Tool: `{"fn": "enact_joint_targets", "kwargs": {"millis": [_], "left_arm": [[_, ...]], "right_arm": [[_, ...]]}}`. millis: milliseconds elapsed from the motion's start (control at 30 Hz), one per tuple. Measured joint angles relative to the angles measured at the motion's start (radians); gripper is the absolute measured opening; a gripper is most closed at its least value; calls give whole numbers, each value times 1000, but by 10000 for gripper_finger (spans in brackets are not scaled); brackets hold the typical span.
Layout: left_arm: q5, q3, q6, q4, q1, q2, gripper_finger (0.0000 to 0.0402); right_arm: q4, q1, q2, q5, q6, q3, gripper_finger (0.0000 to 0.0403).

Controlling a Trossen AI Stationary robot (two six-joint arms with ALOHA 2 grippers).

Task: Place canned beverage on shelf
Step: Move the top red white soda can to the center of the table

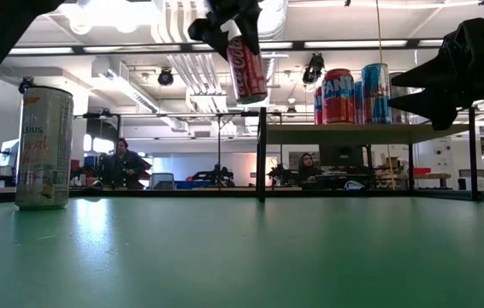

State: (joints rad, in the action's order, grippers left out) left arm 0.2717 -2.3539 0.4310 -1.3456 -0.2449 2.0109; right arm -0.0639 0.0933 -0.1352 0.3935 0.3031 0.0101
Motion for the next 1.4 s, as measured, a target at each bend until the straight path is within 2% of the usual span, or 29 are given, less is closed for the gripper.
{"fn": "enact_joint_targets", "kwargs": {"millis": [300,500,733,1100,1400], "left_arm": [[-28,34,184,-39,123,8,283],[-32,31,256,3,178,100,283],[-108,0,335,95,179,208,283],[-106,-2,526,139,178,327,284],[-102,0,697,158,178,377,285]], "right_arm": [[0,0,0,0,0,0,263],[0,0,0,0,0,0,263],[0,0,0,0,0,0,263],[0,0,-3,0,0,0,263],[0,0,-4,0,0,0,263]]}}
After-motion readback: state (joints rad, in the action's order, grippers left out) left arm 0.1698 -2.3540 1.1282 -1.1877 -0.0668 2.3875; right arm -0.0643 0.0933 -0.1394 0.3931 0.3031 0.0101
